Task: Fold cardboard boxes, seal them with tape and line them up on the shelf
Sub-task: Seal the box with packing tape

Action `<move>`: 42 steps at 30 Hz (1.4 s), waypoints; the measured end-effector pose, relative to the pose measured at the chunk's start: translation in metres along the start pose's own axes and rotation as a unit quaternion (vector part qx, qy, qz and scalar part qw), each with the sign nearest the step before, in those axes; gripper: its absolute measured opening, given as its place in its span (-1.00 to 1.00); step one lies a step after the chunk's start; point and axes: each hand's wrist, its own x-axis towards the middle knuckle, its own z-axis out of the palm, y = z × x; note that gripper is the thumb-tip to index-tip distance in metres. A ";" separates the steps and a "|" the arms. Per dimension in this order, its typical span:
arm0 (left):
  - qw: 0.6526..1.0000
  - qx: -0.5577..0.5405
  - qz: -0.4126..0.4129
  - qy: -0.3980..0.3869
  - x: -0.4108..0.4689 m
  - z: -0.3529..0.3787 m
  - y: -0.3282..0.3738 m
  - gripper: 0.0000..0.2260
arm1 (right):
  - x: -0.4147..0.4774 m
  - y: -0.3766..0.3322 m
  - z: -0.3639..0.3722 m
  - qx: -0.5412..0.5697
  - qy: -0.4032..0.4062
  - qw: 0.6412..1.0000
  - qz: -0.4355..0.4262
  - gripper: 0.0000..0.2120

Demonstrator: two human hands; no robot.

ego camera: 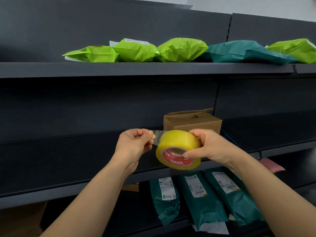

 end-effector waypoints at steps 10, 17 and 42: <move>0.995 0.102 0.009 -0.011 0.008 0.009 0.005 -0.74 | -0.005 0.004 -0.011 0.006 0.038 0.999 0.002 -0.49; 0.999 0.047 -0.001 -0.003 0.007 0.011 0.006 -0.75 | -0.006 0.013 -0.022 -0.037 0.054 0.998 -0.007 -0.51; 0.998 0.037 0.039 -0.019 0.055 0.062 0.028 -0.89 | 0.047 0.008 -0.088 -0.150 0.158 0.962 -0.163 -0.61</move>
